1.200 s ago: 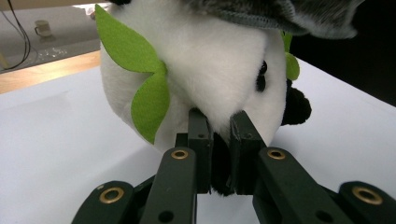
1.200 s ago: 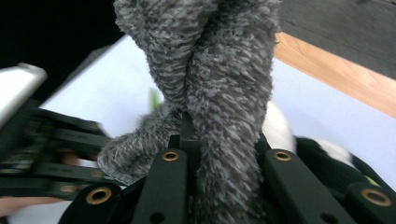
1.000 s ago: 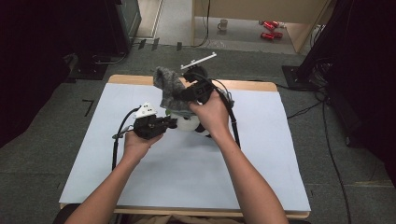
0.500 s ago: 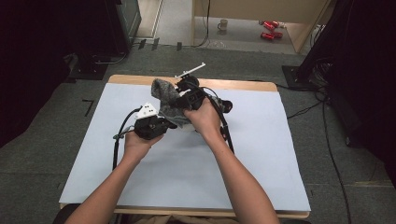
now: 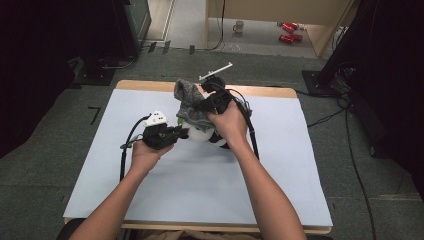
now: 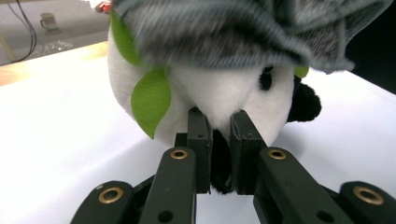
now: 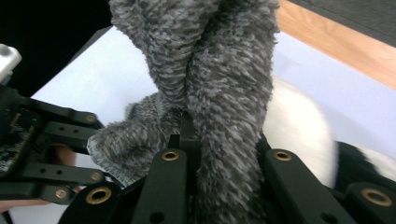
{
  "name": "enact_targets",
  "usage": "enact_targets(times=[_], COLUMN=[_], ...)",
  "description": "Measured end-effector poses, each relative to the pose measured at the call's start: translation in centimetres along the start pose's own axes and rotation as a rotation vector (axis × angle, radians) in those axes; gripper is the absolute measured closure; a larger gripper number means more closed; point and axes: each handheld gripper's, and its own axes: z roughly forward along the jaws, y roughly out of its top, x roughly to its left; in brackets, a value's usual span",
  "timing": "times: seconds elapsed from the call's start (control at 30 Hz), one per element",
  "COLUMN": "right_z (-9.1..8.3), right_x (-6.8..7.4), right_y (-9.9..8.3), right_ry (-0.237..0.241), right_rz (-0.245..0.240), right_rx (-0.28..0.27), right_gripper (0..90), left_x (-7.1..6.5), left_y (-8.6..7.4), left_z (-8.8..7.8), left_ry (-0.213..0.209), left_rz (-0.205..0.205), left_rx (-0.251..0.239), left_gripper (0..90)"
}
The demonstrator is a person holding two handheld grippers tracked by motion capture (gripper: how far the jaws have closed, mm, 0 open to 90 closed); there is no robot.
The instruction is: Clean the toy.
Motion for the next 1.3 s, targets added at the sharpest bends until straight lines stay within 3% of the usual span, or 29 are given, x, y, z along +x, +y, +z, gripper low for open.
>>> enact_targets(times=[0.2,0.4,0.57,0.67,0.97,1.3], right_z=[-0.2,0.0,0.3,0.4,-0.1,-0.3], right_x=[-1.6,-2.8,-4.3,-5.3,-5.3,-6.0], right_y=[-0.8,-1.9,-3.0,-4.0,-4.9,-6.5], right_ry=[-0.030,-0.012,-0.064,-0.027,0.008,0.005], right_rz=[0.032,0.078,0.105,0.139,0.130,0.135], right_rx=[0.007,0.019,0.075,0.053,0.018,0.009], right_gripper=[77.3,77.3,77.3,77.1,77.0,77.0], left_x=[0.9,1.7,3.1,3.3,3.9,5.1], left_y=[-0.4,-0.8,-1.5,-1.6,-2.2,-3.2], left_z=[-0.2,-0.2,-0.4,-0.4,-0.5,-0.4], left_ry=[0.007,0.007,0.017,0.018,0.007,0.031], left_rz=[-0.033,-0.077,-0.116,-0.111,-0.137,-0.180], left_rx=[0.045,0.086,0.126,0.127,0.169,0.188], left_gripper=[81.4,81.3,81.2,80.9,80.9,80.5])
